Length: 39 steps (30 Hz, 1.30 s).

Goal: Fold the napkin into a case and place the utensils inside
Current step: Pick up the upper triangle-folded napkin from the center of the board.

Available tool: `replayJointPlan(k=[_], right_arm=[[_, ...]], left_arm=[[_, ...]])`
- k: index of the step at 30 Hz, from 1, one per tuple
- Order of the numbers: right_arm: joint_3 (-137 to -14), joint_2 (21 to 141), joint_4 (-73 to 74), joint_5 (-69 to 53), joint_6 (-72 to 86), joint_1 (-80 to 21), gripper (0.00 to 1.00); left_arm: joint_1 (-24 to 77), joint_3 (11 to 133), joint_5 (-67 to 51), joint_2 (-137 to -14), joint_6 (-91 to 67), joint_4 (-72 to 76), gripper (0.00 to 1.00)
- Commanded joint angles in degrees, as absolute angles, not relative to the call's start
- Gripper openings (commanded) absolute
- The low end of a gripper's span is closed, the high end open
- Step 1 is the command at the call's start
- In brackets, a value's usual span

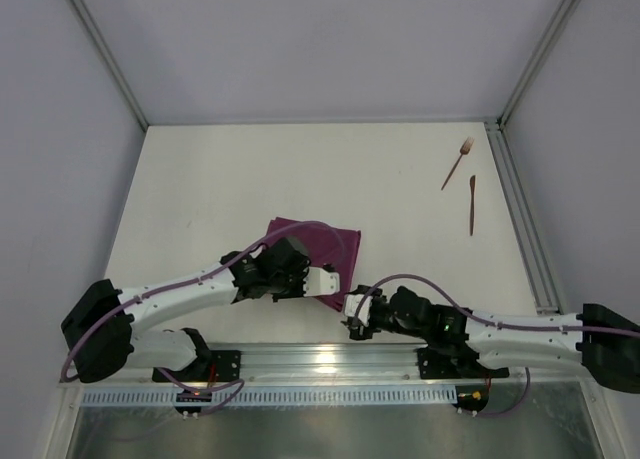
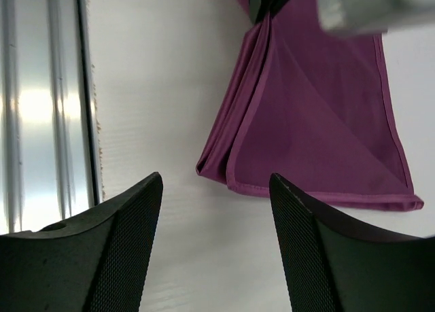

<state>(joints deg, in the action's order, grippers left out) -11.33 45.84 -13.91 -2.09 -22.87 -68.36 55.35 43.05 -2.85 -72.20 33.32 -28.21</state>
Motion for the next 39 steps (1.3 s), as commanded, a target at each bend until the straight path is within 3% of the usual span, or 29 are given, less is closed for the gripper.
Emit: replayJointPlan(k=[1, 9, 17, 20, 21, 22, 25, 29, 36, 38, 39], right_arm=[[-9.9, 53.1, -29.6, 11.8, -23.8, -71.5, 0.69], [-11.1, 68.4, -43.0, 18.9, -21.8, -75.6, 0.74], [-10.7, 75.2, -46.6, 22.0, -19.1, -75.9, 0.73], [-12.2, 76.6, -45.3, 22.4, -19.1, -75.9, 0.62], [-12.3, 76.7, -45.3, 22.7, -18.9, -75.9, 0.46], [-12.3, 76.6, -45.3, 22.7, -18.7, -75.9, 0.39], [-12.7, 75.3, -44.0, 22.7, -17.8, -75.9, 0.2], [-14.5, 71.9, -38.3, 22.5, -16.0, -75.9, 0.03], [-17.4, 61.6, -26.7, 19.2, -13.9, -74.9, 0.03], [-18.4, 60.0, -22.6, 15.5, -13.1, -73.2, 0.03], [-18.7, 59.0, -21.7, 11.5, -12.1, -71.4, 0.03]], left_arm=[[55.1, 45.3, -4.6, -71.6, 32.4, -29.4, 0.0], [55.0, 45.9, -5.2, -72.2, 32.3, -30.3, 0.0], [54.9, 46.5, -6.0, -72.3, 31.8, -31.1, 0.0], [54.8, 46.5, -6.1, -72.4, 31.6, -31.3, 0.0], [54.8, 46.6, -6.2, -72.4, 31.6, -31.4, 0.0], [54.7, 46.6, -6.2, -72.3, 31.6, -31.4, 0.0], [54.5, 46.6, -6.2, -72.3, 31.6, -31.4, 0.0], [54.4, 46.7, -6.2, -72.4, 31.2, -31.3, 0.0], [53.7, 46.6, -5.8, -71.3, 30.7, -32.6, 0.01], [53.7, 46.5, -6.6, -70.8, 30.5, -33.2, 0.09], [53.7, 46.5, -7.0, -70.7, 30.5, -33.5, 0.23]])
